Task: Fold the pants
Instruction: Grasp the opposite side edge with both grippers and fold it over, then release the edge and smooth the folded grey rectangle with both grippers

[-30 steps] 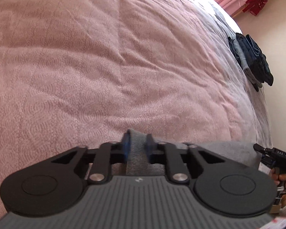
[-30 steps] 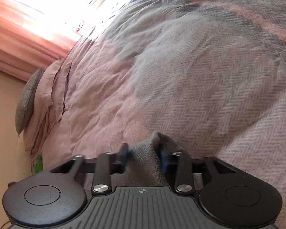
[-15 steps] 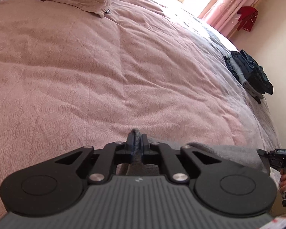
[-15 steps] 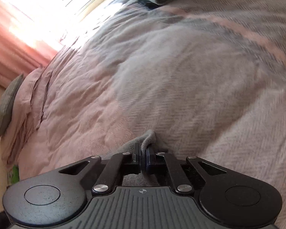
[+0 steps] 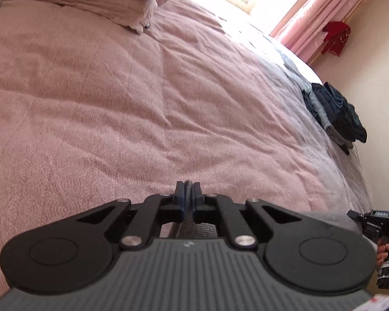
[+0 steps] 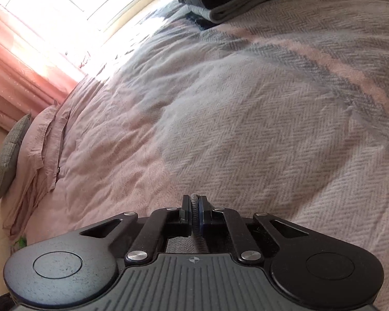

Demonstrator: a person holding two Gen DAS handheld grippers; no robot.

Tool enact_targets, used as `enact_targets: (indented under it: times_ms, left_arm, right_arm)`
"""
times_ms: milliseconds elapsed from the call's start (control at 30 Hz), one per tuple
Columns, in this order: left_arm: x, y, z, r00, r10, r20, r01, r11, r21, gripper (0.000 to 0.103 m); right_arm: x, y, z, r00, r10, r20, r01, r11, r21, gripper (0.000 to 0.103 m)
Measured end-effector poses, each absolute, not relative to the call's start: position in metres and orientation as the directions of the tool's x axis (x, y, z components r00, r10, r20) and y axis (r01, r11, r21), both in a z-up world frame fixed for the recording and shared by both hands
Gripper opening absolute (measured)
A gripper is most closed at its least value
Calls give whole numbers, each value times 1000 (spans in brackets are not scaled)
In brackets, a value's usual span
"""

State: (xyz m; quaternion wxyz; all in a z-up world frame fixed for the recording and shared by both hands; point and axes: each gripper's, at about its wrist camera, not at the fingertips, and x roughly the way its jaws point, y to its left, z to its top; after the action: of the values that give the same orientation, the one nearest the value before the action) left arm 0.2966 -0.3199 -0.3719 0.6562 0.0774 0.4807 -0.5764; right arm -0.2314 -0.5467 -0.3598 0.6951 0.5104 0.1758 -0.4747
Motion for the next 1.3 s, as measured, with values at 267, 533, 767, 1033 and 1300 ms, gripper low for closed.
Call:
enact_targets:
  times_ms: [267,533,767,1033,1300]
  left_arm:
    - [286,-345,-407,-30,-592,-805,907,323,-272,6]
    - [294,-346,-361,98,-637,-765,920,352,-175,3]
    - [206,-332,-375,-28,-603,-798,994,64,-83,16]
    - [262,-313,-395,215,-502,-838,957,281,77,9]
    - [165,-308,-376,-84,-584,-808,982,87,-165,17]
  right_arm:
    - [-264,-560,-387,295,-524,-799,882,-173,438,0]
    - [-200,-522,-336,304,-602,-738,947,279,162,3]
    - [-110,-452,-367,373,-519,-769,675,721,-159,18]
    - [-154,-495,-371,228,-607,-762,818,543,-188,65]
    - [-86,-428,-360,516,-414,-749,668,743,50,52]
